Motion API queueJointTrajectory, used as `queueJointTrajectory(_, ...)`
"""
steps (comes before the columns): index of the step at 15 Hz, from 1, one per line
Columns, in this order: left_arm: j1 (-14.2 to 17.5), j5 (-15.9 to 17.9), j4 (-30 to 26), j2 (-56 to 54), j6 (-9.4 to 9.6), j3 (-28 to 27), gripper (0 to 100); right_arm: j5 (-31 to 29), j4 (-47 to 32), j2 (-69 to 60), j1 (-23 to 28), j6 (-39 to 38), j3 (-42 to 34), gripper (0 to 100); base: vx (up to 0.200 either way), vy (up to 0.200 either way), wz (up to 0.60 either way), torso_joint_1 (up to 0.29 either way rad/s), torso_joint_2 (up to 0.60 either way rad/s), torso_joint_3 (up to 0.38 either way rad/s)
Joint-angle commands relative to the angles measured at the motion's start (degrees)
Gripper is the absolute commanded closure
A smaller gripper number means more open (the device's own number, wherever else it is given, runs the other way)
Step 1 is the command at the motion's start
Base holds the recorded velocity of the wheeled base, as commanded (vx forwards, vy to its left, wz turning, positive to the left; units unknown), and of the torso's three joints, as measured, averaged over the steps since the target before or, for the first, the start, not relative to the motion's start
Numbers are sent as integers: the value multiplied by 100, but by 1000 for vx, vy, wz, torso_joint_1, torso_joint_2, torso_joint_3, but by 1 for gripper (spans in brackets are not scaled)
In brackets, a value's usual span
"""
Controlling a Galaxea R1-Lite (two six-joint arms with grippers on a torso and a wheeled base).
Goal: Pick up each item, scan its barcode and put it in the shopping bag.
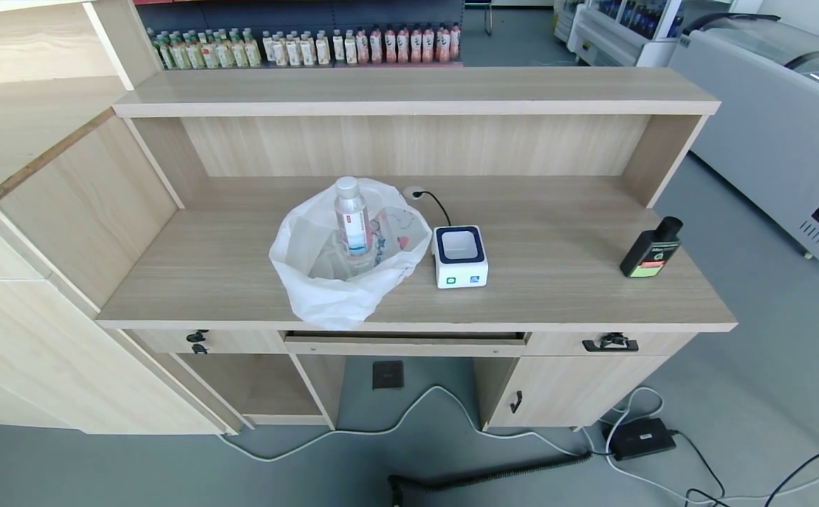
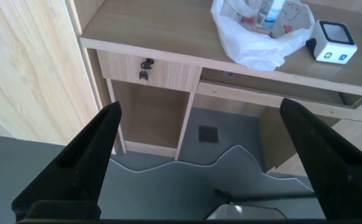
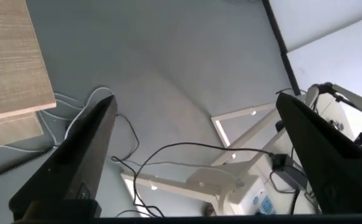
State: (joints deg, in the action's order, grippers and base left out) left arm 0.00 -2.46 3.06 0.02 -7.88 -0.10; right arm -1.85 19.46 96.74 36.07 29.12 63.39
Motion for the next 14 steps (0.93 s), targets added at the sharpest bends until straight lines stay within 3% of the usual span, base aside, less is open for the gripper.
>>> queueJointTrajectory(1, 0, 0, 2, -2, -4, 1, 0, 10, 93, 451, -241, -3, 147, 0, 0, 0, 0, 0, 0, 0)
queueJointTrajectory(14, 0, -9, 2, -2, -4, 1, 0, 18, 533, 1786, -1261, 6, 1000, 0, 0, 0, 0, 0, 0, 0)
